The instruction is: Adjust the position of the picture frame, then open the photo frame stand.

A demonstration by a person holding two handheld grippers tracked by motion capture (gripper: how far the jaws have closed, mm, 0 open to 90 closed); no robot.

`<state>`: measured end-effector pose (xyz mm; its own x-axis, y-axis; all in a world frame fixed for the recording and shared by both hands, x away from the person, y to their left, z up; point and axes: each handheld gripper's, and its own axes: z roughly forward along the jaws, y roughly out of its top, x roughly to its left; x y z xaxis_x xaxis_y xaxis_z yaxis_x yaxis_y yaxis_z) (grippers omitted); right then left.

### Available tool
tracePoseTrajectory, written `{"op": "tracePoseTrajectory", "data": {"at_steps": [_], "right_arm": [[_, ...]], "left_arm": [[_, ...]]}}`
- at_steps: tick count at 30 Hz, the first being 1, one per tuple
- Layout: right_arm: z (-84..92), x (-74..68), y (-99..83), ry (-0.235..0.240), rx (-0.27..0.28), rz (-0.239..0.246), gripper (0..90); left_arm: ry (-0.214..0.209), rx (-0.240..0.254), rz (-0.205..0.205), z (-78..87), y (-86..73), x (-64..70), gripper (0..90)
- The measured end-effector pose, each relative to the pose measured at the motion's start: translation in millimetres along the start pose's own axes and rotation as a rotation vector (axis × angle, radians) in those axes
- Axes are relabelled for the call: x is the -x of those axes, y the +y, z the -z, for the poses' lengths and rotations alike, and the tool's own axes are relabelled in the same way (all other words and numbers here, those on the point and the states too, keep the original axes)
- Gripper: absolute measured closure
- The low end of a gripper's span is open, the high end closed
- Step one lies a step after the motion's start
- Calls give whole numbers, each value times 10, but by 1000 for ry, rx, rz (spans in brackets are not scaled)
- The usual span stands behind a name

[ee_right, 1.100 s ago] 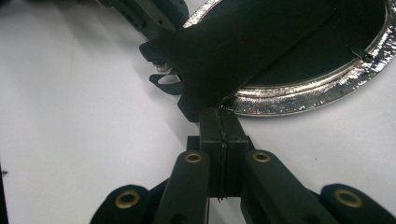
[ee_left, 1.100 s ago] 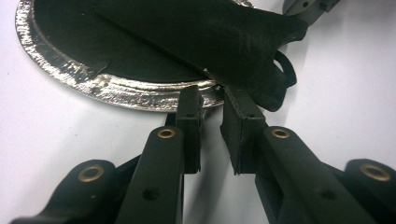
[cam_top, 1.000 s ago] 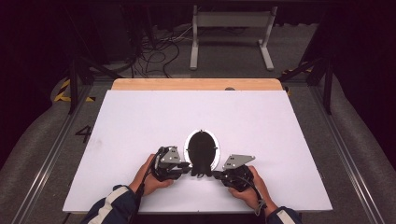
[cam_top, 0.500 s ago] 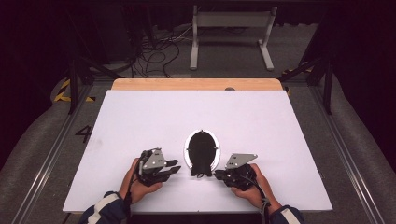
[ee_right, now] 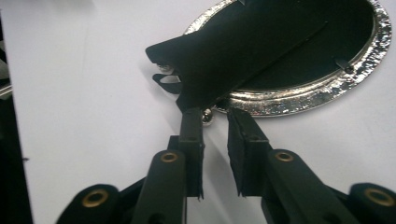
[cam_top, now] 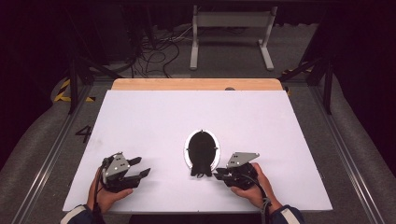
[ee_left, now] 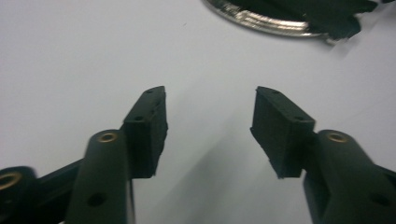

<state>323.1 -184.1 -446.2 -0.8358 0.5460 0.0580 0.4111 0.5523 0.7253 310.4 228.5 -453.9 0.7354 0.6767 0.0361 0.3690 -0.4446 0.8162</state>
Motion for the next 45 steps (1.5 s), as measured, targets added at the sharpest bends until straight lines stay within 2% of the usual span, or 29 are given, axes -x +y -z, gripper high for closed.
{"op": "tracePoseTrajectory", "data": {"at_steps": [3,5,6,7,9,10,14,18,23,28,36,39,45], "right_arm": [[8,-42,3,-1,-10,-6,715],[-3,-50,-5,-2,-18,-11,689],[-3,-50,-5,-2,-18,-11,689],[-20,-54,-12,5,-28,-19,650],[-37,-78,-12,2,-35,-21,625],[-46,-97,-11,-2,-39,-14,613],[-82,-148,3,-8,-55,2,608],[-107,-183,1,-10,-68,20,596],[-115,-170,14,-1,-73,12,594],[-150,-164,68,0,-98,19,609],[-197,-166,150,-41,-137,5,652],[-217,-156,175,-52,-141,-4,673],[-210,-132,158,-29,-116,-14,678]], "left_arm": [[20,3,34,138,-134,-61,328],[19,-14,47,148,-189,-89,308],[19,-14,47,148,-189,-89,292],[22,-36,43,154,-219,-88,281],[23,-40,40,161,-226,-80,268],[18,-25,35,162,-214,-63,268],[12,-28,9,114,-161,-44,247],[-9,-51,-7,79,-166,-20,200],[-17,-41,13,89,-167,-42,151],[-16,-62,6,58,-163,-37,147],[-22,-70,-1,39,-165,-36,143],[-20,-75,1,28,-162,-34,144],[-21,-78,3,20,-160,-28,149]]}}
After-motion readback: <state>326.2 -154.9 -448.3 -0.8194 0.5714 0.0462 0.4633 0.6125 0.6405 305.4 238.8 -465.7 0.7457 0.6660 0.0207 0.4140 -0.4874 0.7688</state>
